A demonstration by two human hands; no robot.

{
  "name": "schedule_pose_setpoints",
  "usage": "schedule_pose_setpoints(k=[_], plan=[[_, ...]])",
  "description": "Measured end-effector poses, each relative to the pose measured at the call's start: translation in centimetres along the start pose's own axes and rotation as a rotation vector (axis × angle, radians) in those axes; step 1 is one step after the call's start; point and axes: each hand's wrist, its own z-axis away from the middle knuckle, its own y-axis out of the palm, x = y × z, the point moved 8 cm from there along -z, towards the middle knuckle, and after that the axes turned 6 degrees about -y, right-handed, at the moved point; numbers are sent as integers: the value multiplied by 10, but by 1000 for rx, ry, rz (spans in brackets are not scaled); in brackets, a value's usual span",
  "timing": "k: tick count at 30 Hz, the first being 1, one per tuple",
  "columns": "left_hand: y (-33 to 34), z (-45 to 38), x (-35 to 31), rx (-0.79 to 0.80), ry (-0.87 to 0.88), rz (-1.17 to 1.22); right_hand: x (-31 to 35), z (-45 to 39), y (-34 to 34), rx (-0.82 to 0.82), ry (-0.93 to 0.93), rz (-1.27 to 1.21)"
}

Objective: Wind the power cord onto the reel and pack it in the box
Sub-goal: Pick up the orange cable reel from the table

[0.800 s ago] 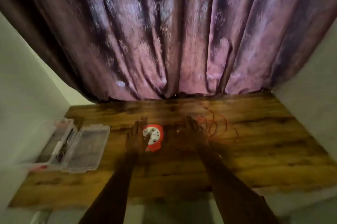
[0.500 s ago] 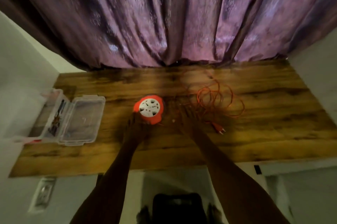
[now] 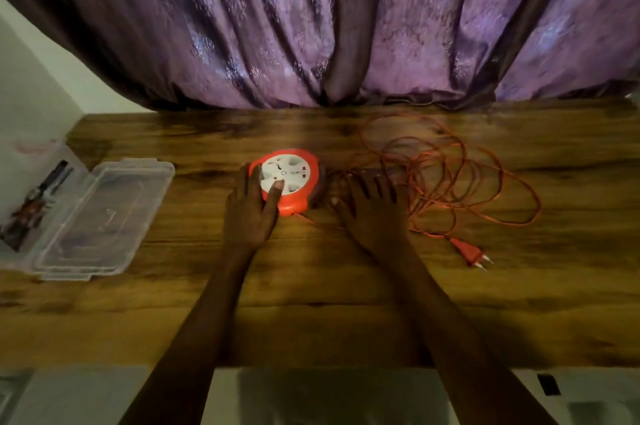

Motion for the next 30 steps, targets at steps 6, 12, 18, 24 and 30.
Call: schedule_pose_setpoints(k=[6,12,18,24,30], plan=[[10,-6,16,-32,19,-8,-8,-1,13,57,18,3],[9,-8,15,-8,41,13,-7,-1,9,95,-3,-15],[4,1,8,14,33,24,-4,2,2,128,3,-15],[-12,6,24,-70,-198,-130,-2,2,2,192,25,-93],[-13,4,28,-28,-281,-45,7,-17,-32,-1,-14,-348]])
